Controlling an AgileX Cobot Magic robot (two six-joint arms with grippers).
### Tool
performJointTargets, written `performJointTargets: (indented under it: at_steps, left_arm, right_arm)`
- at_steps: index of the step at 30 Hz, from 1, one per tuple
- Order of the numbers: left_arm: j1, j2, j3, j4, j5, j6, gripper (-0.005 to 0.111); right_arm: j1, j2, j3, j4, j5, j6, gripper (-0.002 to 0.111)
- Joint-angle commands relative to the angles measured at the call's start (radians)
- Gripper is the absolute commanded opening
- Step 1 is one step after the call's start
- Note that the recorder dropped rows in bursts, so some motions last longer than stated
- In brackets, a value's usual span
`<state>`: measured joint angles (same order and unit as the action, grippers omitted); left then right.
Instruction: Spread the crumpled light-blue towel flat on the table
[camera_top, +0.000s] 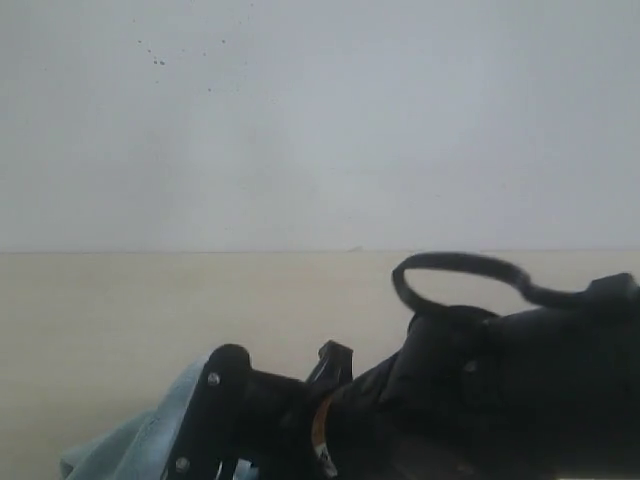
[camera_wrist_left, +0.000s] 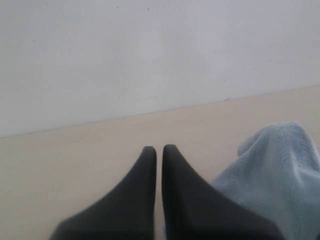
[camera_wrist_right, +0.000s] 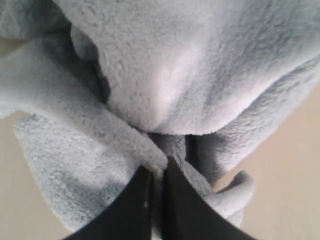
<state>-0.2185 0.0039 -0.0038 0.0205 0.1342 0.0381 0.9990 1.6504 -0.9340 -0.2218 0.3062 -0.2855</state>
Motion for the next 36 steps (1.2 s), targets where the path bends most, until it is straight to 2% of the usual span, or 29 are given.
performJointTargets:
  at_steps: [1,9,17,36]
  left_arm:
    - [-0.004,-0.004,0.004,-0.002,-0.008,-0.008,0.004]
    - [-0.004,-0.004,0.004,-0.002,-0.008,-0.008,0.004]
    - [-0.004,-0.004,0.004,-0.002,-0.008,-0.008,0.004]
    - [-0.004,-0.004,0.004,-0.002,-0.009,0.001,0.004]
  right_arm:
    - [-0.003,-0.121,0.005,0.024,0.017,-0.004,0.001]
    - [0.014,-0.258,0.005,0.16,0.029,-0.035,0.001]
    - [0.171,-0.266,0.005,0.197,0.07,-0.069,0.001]
    - [0.176,-0.268,-0.068,0.178,0.17,-0.054,0.001]
